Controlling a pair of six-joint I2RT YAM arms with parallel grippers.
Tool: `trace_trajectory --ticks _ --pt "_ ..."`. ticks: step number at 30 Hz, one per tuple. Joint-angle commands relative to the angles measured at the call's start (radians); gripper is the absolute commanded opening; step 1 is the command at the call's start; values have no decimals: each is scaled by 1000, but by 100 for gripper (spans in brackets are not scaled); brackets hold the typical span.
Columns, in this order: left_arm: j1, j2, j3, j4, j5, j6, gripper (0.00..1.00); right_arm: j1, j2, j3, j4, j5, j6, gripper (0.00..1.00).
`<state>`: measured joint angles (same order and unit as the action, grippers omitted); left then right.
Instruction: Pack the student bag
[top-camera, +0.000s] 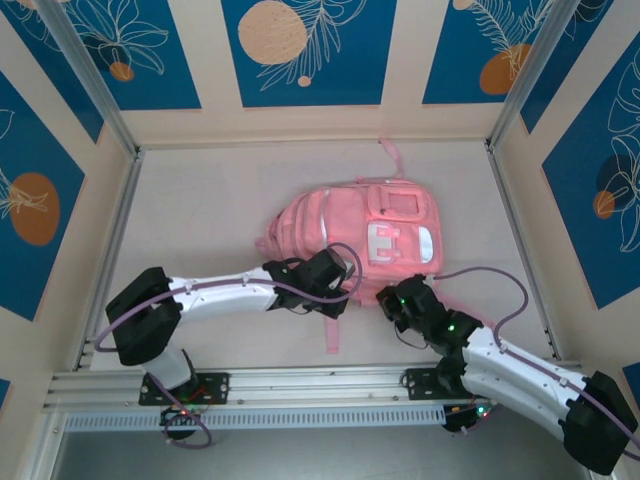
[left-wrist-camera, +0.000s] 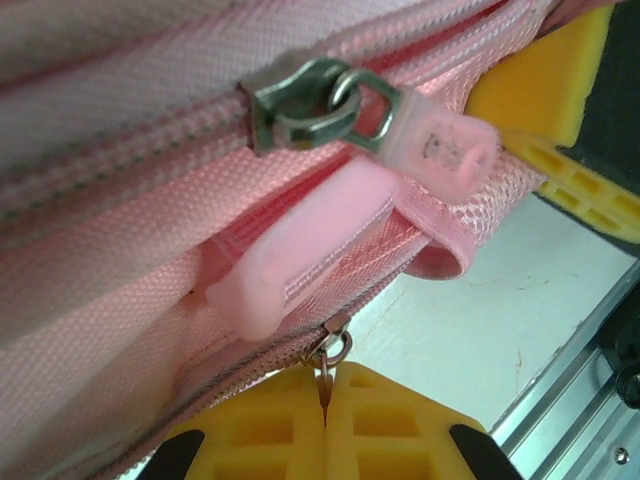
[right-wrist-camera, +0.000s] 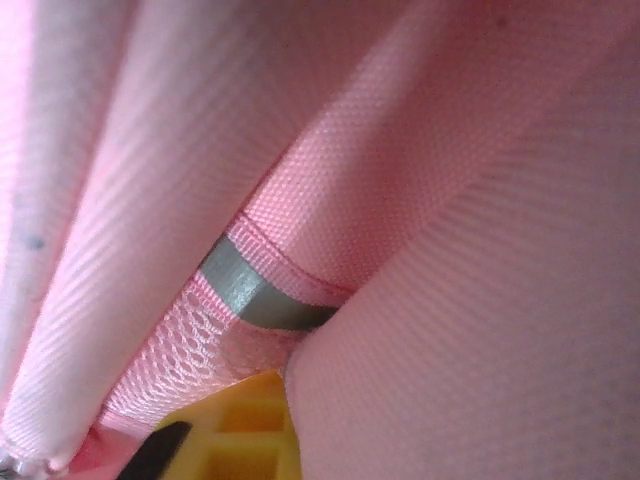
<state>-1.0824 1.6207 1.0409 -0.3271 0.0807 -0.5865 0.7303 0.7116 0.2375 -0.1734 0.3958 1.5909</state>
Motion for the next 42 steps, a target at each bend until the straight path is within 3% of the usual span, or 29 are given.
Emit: trace_trajectory --ticks 1,8,15,30,35,37,39,42 --pt "-14 -12 34 -87 -11 47 0 -42 20 29 -61 68 -49 0" --pt "-7 -46 35 -186 -133 78 0 -81 42 29 -88 61 -70 0" --pt "15 -70 -16 -208 -163 80 0 -97 74 50 -126 70 -88 0" --pt "182 -193 -145 -207 -134 48 0 -236 128 143 -208 54 -275 0" --pt "191 -206 -165 -186 -100 44 0 -253 150 218 -286 58 -340 0" --pt "190 -208 -170 -164 -68 41 0 -250 145 231 -295 17 -348 9" --pt "179 -214 -168 -146 -41 44 0 -234 134 249 -338 -22 -339 26" --pt "155 -218 -156 -133 -9 60 0 -177 102 299 -465 -24 -303 38"
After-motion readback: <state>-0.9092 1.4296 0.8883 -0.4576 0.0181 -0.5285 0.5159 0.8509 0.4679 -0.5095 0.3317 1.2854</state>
